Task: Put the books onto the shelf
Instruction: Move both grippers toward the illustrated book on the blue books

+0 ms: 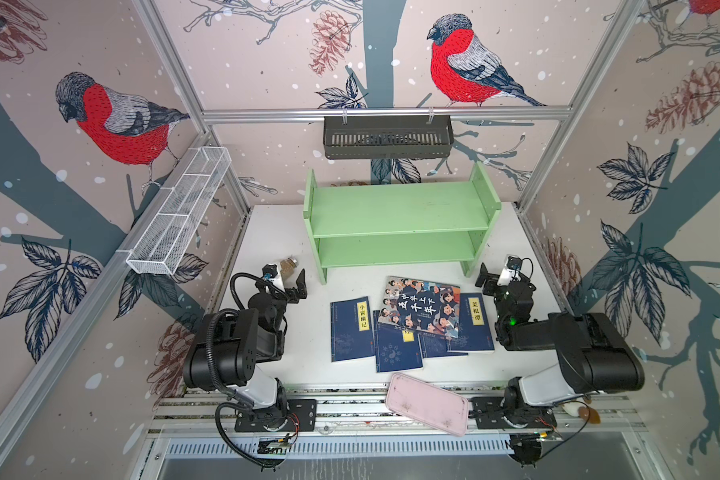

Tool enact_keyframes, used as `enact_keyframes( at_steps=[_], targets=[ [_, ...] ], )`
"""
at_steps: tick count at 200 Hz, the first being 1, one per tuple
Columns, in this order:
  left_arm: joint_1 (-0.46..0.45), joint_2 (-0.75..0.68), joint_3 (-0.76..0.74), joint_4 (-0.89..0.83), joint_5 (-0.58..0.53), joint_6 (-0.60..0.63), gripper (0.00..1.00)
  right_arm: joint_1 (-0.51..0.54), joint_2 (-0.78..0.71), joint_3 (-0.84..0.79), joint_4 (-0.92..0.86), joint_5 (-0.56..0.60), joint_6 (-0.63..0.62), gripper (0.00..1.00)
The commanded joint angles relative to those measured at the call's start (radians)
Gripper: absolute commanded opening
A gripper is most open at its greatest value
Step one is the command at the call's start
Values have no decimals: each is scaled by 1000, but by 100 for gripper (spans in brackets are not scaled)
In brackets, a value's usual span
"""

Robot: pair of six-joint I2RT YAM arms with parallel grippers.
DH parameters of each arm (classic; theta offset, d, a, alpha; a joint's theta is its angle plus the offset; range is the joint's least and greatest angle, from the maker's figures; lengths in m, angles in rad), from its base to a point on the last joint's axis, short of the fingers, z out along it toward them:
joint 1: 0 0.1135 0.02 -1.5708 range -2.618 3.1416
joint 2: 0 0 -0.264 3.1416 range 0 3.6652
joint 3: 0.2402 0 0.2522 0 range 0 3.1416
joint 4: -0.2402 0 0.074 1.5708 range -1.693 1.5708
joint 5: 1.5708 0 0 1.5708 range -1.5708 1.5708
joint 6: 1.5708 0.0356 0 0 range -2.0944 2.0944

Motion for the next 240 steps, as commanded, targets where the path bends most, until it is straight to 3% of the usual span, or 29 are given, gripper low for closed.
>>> enact_keyframes(
  at_steps=[1,11,50,65,102,130,143,170,192,240],
  targets=[
    [-1,-1,12,18,24,20,98,1,-3,0,13,1,-1,100],
    [-6,0,36,-26,99,54,98,-2,-3,-1,13,-6,1,100],
    [-12,-1,28,-11,89,55,98,0,-7,-4,15,0,-1,100],
    [-12,-6,30,-21,51,45,98,9,-38,-7,22,69,10,100],
    [-12,-94,21,-75,44,38,98,25,-205,97,-366,138,35,100],
    [-12,-222,82,-327,78,49,98,59,-304,137,-590,206,87,100],
    [-12,-280,111,-447,117,63,98,82,-372,154,-703,255,168,100],
    [-12,-357,191,-726,159,100,98,105,-498,238,-1018,232,335,100],
    [-12,-392,283,-985,206,134,98,189,-619,231,-1103,234,373,100],
    [-11,-435,530,-1540,340,245,97,275,-777,271,-1305,3,477,100]
  ],
)
